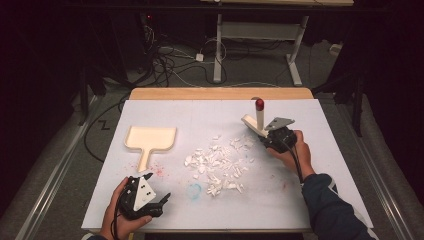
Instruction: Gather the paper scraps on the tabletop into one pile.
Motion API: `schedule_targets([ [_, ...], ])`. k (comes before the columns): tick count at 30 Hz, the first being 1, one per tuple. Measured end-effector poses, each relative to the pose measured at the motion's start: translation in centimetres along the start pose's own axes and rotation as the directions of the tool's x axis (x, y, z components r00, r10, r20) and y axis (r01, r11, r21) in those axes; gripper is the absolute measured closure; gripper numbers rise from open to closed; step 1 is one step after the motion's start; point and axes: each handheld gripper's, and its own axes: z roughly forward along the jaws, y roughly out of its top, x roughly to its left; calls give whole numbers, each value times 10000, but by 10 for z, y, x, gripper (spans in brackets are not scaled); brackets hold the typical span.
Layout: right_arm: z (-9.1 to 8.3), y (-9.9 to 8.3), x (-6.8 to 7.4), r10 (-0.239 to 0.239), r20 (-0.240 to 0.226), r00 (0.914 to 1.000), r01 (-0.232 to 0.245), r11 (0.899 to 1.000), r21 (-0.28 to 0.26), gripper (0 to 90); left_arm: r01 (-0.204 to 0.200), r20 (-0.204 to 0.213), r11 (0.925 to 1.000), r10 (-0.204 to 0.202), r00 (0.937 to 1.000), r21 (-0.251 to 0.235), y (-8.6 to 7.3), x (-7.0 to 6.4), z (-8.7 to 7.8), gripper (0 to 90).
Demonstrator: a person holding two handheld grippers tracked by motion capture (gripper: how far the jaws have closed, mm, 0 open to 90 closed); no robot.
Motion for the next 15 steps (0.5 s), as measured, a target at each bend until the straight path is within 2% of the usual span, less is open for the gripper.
schedule_targets([
  [5, -5, 5, 27, -537, -898, 9945, 515, 9983, -270, 691, -51, 27, 10000, 51, 10000, 20, 0, 0, -1, 165],
  [7, -11, 5, 36, -877, -1352, 9869, 816, 9954, -501, 691, -51, 38, 10000, 51, 10000, -14, 0, -1, -1, 165],
  [8, -15, 5, 40, -897, -1600, 9830, 813, 9950, -581, 691, -109, 20, 9999, 109, 9999, 23, 1, -1, -2, 165],
  [12, -30, 1, 57, -1345, -2344, 9628, 1171, 9893, -868, 691, -117, 22, 9999, 117, 9999, 26, 1, -2, -2, 165],
  [15, -40, 0, 67, -1697, -2510, 9530, 1469, 9833, -1071, 692, -119, -1, 9999, 119, 9999, -16, 2, -3, -3, 164],
])
